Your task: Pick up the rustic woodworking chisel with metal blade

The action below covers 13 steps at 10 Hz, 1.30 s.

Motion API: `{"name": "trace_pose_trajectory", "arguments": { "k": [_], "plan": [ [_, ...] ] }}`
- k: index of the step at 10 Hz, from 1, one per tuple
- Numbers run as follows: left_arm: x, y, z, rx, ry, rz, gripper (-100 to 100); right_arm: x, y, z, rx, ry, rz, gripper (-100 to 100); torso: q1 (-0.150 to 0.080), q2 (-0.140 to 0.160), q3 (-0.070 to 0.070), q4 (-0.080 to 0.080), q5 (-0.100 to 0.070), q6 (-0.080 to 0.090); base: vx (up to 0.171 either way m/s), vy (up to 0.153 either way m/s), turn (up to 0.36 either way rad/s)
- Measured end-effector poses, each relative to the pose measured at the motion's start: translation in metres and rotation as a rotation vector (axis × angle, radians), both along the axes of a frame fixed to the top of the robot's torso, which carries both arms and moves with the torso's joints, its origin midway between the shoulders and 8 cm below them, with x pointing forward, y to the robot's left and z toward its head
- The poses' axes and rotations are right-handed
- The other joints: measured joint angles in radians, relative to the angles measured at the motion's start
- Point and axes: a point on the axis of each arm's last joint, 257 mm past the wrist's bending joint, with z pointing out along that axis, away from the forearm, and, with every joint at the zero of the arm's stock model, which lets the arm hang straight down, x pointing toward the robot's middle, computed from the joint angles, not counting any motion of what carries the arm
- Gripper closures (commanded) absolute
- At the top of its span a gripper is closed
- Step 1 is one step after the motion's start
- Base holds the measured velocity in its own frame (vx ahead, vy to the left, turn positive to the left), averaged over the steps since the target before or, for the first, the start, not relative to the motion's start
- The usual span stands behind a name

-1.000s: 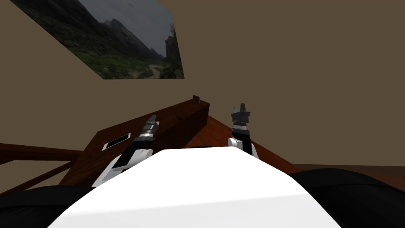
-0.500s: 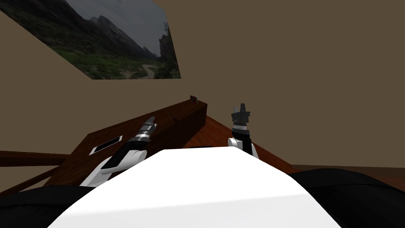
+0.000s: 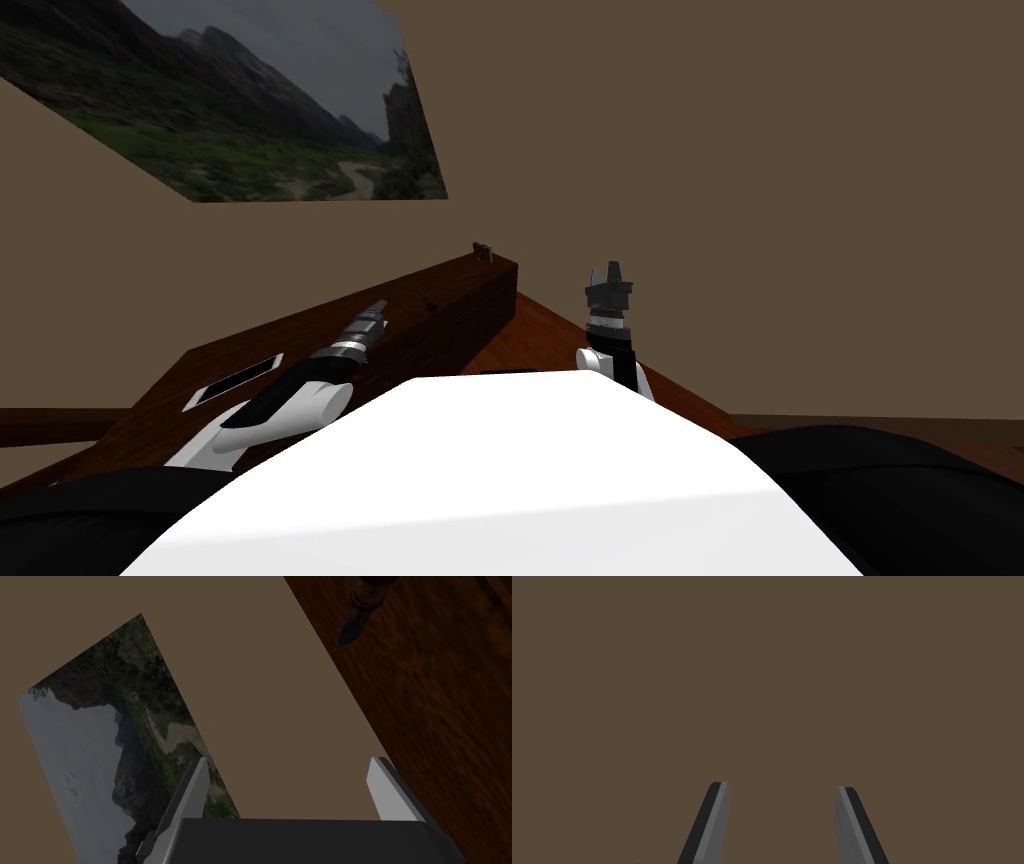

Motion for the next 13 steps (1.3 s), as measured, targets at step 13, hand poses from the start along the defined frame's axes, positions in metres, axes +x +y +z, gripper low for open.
{"name": "trace_pose_trajectory", "arguments": {
  "k": [13],
  "plan": [
    [-0.052,0.060,-0.059,0.036,0.422,0.084,-100,0.000,0.000,0.000,0.000,0.000,0.000,0,0.005,-0.002,-0.001,0.000,0.001,0.000,0.062,-0.041,-0.067]
  ]
}}
